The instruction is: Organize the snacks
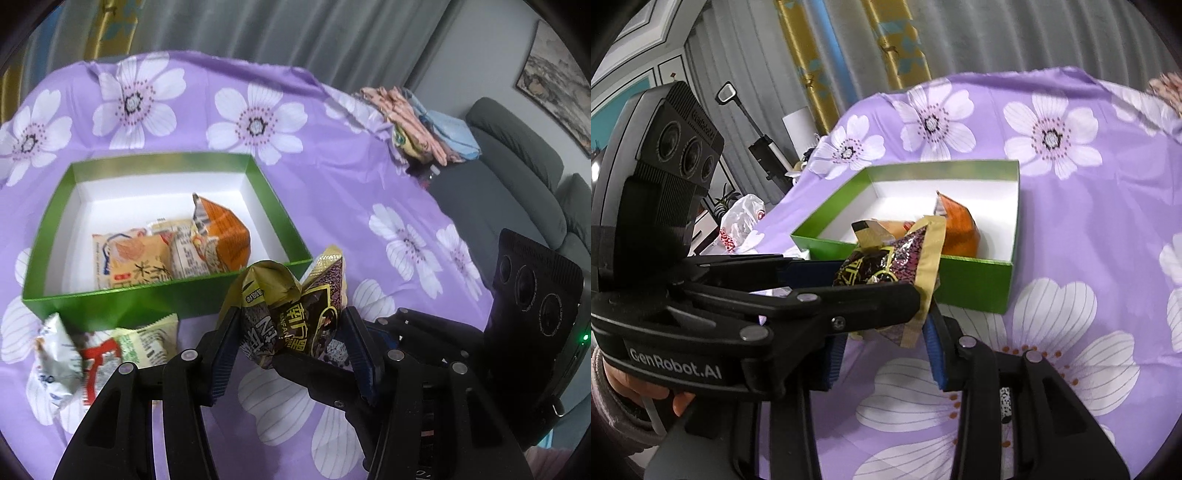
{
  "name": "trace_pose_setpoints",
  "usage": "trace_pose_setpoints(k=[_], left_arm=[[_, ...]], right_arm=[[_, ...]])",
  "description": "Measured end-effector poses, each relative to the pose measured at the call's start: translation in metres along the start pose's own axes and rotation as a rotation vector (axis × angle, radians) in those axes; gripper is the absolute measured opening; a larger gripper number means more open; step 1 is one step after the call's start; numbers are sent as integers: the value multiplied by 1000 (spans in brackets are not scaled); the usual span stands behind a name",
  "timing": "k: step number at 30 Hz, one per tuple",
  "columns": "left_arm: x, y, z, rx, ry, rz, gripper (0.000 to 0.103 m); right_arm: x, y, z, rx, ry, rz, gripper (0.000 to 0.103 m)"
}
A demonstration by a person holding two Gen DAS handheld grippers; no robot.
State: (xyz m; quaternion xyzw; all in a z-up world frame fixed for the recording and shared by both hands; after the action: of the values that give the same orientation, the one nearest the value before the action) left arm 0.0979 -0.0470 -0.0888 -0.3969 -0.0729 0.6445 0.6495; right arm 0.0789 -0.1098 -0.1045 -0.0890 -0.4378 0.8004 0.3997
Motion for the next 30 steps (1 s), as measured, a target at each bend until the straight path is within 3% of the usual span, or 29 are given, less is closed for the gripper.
trace_pose_setpoints(k=[10,30], left_arm=[[12,-15,17,-53,9,18,55],[51,-58,14,-89,-11,31,55]], right_arm=[[13,-24,-5,-14,12,53,39],[12,-69,-48,-28,-8,97,39]])
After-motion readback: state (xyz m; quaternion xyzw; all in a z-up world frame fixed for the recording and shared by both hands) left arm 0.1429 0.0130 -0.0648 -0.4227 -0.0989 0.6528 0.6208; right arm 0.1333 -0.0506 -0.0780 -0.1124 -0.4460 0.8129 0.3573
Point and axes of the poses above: each gripper's, at about its wrist camera, not at the fingertips, and z roughly against the way its jaws point, x to its left, y to its underside, the point moved 5 cm from there along -z, roughly the way its jaws point, and after that the axes turned 5 degrees about z, right-handed, at the moved point
